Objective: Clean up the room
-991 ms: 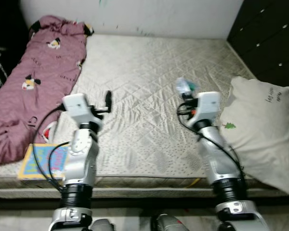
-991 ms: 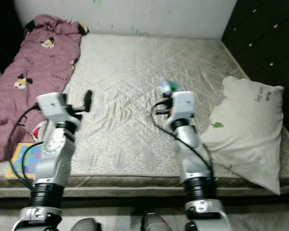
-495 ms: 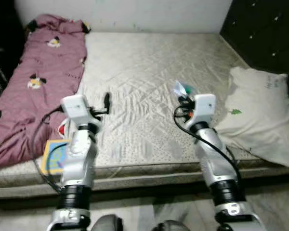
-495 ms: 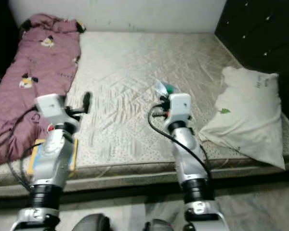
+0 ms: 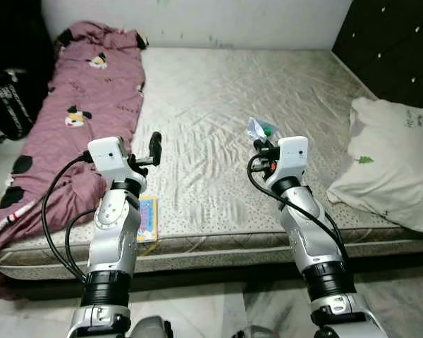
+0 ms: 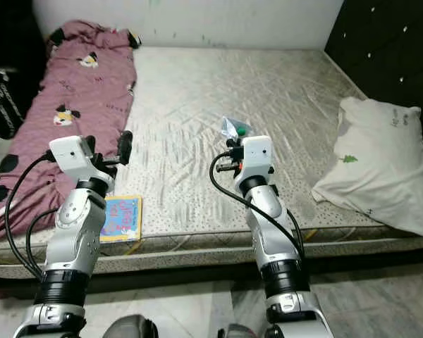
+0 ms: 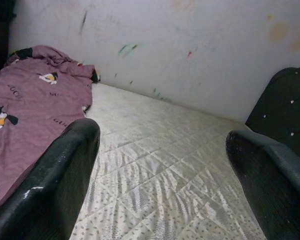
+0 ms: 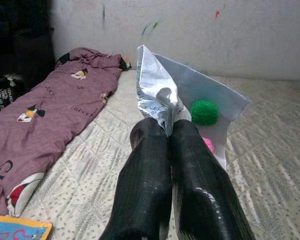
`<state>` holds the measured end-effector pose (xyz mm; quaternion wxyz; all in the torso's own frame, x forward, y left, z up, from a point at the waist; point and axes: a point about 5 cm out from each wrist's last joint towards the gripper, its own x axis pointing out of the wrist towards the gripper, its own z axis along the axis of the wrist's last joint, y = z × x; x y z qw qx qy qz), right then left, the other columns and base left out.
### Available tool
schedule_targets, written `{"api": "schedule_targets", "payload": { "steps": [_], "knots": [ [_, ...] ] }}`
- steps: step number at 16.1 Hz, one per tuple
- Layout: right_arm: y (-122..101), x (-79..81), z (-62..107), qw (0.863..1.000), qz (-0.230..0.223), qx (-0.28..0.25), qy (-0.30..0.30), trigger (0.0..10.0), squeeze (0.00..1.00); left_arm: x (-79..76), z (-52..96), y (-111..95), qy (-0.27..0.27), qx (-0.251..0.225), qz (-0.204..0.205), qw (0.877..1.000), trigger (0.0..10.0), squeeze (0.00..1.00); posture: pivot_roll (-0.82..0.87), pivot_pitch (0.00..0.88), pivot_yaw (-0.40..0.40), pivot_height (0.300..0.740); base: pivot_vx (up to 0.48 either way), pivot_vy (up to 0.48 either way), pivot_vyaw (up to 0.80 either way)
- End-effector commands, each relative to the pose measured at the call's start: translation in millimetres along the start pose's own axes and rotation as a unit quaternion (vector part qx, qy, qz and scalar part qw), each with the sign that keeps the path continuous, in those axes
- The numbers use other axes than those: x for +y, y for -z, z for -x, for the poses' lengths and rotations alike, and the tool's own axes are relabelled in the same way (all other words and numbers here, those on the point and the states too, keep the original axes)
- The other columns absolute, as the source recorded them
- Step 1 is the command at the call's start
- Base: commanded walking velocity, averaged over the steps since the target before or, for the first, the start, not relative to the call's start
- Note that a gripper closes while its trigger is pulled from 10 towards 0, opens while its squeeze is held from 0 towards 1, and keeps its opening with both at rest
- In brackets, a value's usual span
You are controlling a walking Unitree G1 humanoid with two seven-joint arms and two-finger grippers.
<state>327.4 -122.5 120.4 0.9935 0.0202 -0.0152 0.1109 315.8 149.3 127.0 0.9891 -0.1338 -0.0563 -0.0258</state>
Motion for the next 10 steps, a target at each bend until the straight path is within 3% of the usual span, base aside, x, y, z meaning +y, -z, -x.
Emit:
{"api": "schedule_targets", "payload": {
  "steps": [1, 10],
  "knots": [
    [0.2, -4.2, 0.4, 1.0, 0.001, 0.003, 0.006, 10.0, 0.0, -2.0, 0.4, -2.3, 0.009, -0.005, 0.003, 1.0, 10.0, 0.0, 0.0, 0.016, -0.035, 0.74, 0.274, 0.0, 0.0],
    [-1.5, -4.6, -1.2, 1.0, 0.002, 0.001, 0.006, 10.0, 0.0, -2.3, 0.0, -2.5, 0.012, -0.003, 0.004, 1.0, 10.0, 0.0, 0.0, 0.026, -0.034, 0.74, 0.286, 0.0, 0.0]
  ]
}}
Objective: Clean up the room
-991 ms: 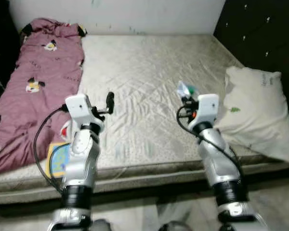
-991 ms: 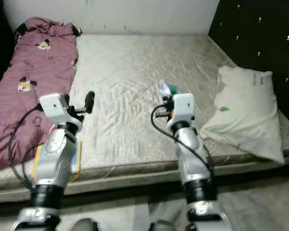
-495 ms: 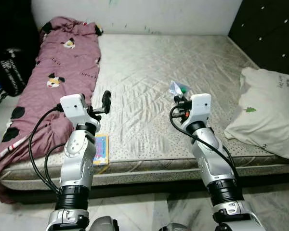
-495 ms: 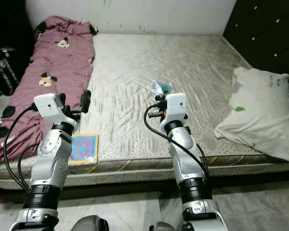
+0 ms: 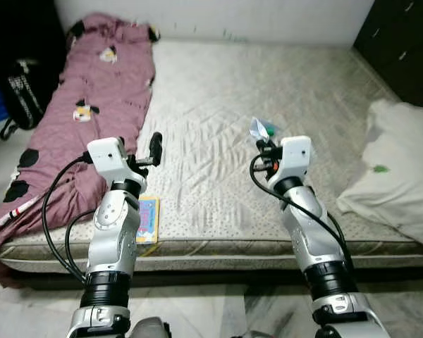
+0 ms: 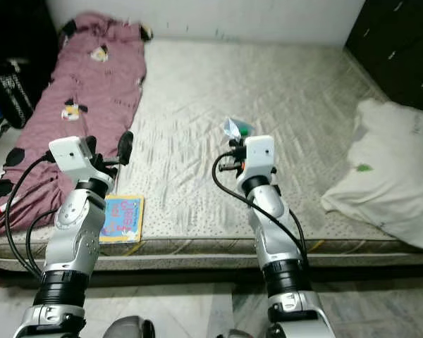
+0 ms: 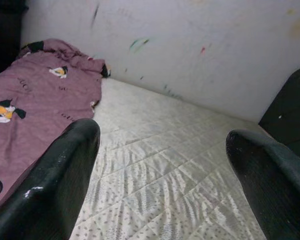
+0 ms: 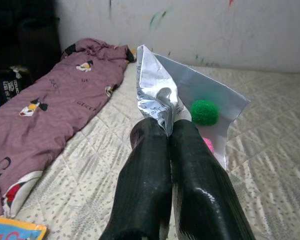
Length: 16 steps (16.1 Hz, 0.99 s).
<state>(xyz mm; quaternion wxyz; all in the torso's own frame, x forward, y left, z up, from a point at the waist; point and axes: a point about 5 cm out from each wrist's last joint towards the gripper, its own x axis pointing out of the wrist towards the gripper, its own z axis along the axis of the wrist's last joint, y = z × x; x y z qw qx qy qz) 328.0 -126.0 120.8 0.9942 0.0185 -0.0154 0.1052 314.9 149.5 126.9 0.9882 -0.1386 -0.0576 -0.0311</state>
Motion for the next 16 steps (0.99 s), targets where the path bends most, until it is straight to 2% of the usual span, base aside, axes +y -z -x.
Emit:
{"api": "schedule_targets", "payload": {
  "steps": [1, 8, 11, 14, 16],
  "knots": [
    [-0.8, -1.0, -1.3, 1.0, 0.0, 0.001, 0.001, 10.0, 0.0, -2.3, -0.7, -2.2, 0.006, -0.001, -0.002, 1.0, 10.0, 0.0, 0.0, 0.027, -0.033, 0.74, 0.296, 0.0, 0.0],
    [0.5, -0.2, -1.4, 1.0, -0.003, 0.003, 0.001, 10.0, 0.0, -1.5, -0.7, -0.8, 0.004, 0.005, -0.007, 1.0, 10.0, 0.0, 0.0, 0.028, -0.031, 0.74, 0.281, 0.0, 0.0],
    [0.7, 0.0, -1.5, 1.0, -0.004, 0.004, 0.002, 10.0, 0.0, 1.2, -2.1, 1.4, -0.026, 0.011, -0.006, 1.0, 10.0, 0.0, 0.0, 0.028, -0.03, 0.74, 0.0, 0.0, 0.0],
    [1.0, -0.3, -1.5, 1.0, -0.002, 0.005, 0.001, 10.0, 0.0, 0.1, -2.5, 1.9, -0.022, 0.014, -0.002, 1.0, 10.0, 0.0, 0.0, 0.028, -0.03, 0.74, 0.0, 0.0, 0.0],
    [1.9, -0.7, -1.4, 1.0, -0.001, 0.007, 0.0, 10.0, 0.0, -1.6, -2.6, 2.1, -0.015, 0.012, 0.001, 1.0, 10.0, 0.0, 0.0, 0.02, -0.033, 0.74, 0.0, 0.189, -0.74]
  ]
}}
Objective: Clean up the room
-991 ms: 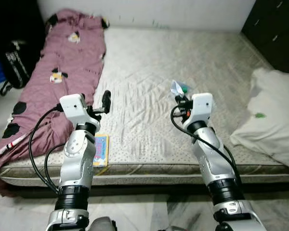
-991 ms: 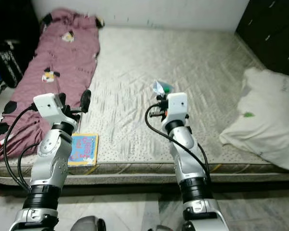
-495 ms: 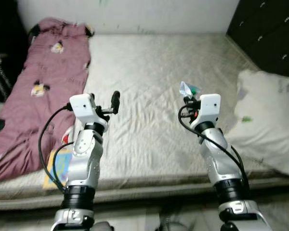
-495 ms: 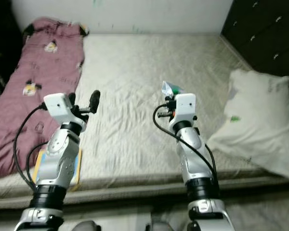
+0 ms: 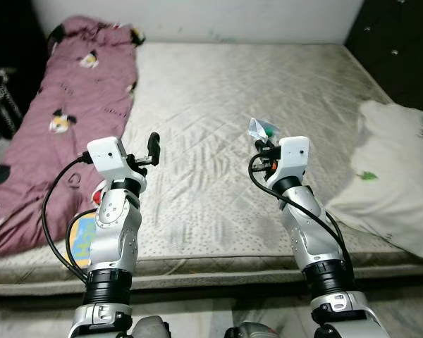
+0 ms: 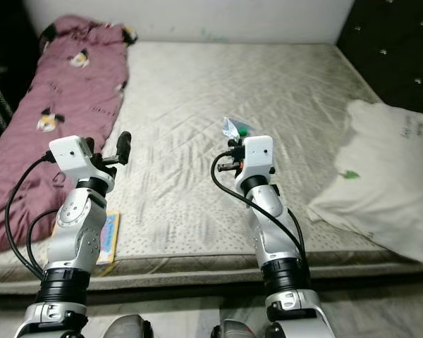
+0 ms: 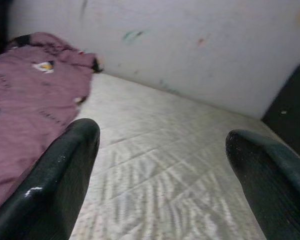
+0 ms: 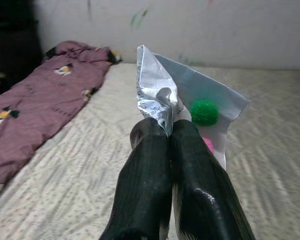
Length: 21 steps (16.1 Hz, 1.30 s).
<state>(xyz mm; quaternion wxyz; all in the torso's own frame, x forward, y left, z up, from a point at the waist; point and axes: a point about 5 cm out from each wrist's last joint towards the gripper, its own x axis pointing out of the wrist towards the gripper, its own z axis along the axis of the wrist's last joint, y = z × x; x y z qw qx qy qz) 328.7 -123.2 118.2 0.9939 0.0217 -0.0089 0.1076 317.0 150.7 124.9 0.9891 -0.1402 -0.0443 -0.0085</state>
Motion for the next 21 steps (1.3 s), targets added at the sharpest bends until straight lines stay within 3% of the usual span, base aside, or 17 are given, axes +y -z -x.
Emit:
{"api": "schedule_targets", "payload": {
  "steps": [1, 21],
  "knots": [
    [-0.7, -3.1, -0.1, 1.0, 0.003, 0.0, 0.002, 10.0, 0.0, -3.5, -0.6, 0.7, 0.009, 0.002, 0.001, 1.0, 10.0, 0.0, 0.0, 0.019, -0.032, 0.74, 0.0, 0.48, -0.54],
    [-1.4, 0.1, -2.0, 1.0, 0.007, -0.001, -0.017, 10.0, 0.0, -2.6, -2.1, 1.6, 0.004, 0.003, 0.005, 1.0, 10.0, 0.0, 0.0, 0.017, -0.034, 0.74, 0.0, 0.48, 0.0]
  ]
}}
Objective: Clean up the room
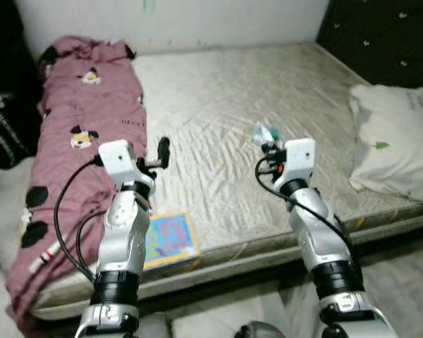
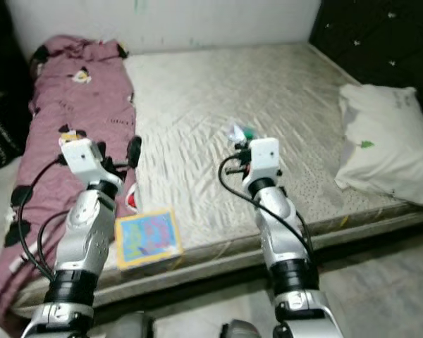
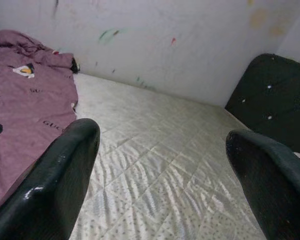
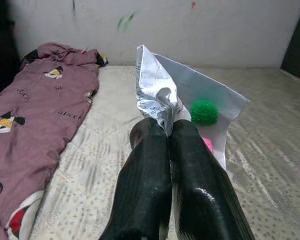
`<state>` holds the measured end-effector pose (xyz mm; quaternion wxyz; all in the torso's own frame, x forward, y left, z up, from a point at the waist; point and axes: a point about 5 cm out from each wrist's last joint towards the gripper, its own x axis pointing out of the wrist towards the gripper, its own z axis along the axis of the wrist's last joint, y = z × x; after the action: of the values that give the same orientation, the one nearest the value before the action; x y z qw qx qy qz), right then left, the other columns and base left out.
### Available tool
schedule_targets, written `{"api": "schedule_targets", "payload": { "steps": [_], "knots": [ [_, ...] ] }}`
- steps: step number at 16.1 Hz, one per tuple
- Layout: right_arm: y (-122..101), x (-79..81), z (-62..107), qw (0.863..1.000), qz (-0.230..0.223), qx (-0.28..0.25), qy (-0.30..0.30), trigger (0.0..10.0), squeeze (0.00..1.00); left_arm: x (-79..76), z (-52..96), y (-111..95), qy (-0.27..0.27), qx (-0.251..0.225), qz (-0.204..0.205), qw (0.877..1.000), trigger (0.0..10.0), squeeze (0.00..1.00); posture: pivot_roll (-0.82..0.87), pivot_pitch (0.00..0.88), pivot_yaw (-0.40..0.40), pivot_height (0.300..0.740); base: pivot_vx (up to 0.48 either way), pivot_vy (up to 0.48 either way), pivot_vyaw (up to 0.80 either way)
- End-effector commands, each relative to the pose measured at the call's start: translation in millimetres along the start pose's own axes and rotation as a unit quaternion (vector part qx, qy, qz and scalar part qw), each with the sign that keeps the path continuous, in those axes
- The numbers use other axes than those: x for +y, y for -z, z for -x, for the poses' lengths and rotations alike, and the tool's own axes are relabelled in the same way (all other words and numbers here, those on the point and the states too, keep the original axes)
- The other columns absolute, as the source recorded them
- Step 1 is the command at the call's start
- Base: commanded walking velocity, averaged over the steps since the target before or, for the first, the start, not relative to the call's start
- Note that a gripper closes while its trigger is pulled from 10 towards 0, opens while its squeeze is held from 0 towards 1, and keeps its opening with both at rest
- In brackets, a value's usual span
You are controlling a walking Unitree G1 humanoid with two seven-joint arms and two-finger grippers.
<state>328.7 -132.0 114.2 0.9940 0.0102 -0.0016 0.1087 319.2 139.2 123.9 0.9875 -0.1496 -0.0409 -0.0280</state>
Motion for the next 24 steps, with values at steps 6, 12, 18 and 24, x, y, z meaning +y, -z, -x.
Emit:
{"api": "schedule_targets", "payload": {
  "steps": [6, 12, 18, 24],
  "knots": [
    [-7.4, 11.1, -5.2, 1.0, 0.004, -0.016, -0.023, 10.0, 0.0, 8.6, -1.2, -3.6, -0.017, -0.003, -0.008, 1.0, 10.0, 0.0, 0.0, 0.019, -0.031, 0.74, 0.0, 0.48, 0.0],
    [-7.4, 11.6, -5.2, 1.0, 0.004, -0.017, -0.025, 10.0, 0.0, 8.8, -1.0, -2.8, -0.021, 0.0, -0.01, 1.0, 10.0, 0.0, 0.0, 0.019, -0.031, 0.74, 0.0, 0.48, 0.0],
    [-7.6, 15.5, -5.4, 0.999, 0.012, -0.019, -0.036, 10.0, 0.0, 7.6, -1.1, -4.6, -0.018, -0.009, -0.021, 1.0, 10.0, 0.0, 0.0, 0.013, -0.032, 0.74, 0.0, 0.08, 0.14],
    [-7.3, 17.0, -5.4, 0.999, 0.017, -0.02, -0.041, 10.0, 0.0, 6.1, -2.3, -5.0, -0.019, -0.011, -0.029, 0.999, 10.0, 0.0, 0.0, 0.006, -0.031, 0.74, 0.0, 0.0, 0.8]
  ]
}}
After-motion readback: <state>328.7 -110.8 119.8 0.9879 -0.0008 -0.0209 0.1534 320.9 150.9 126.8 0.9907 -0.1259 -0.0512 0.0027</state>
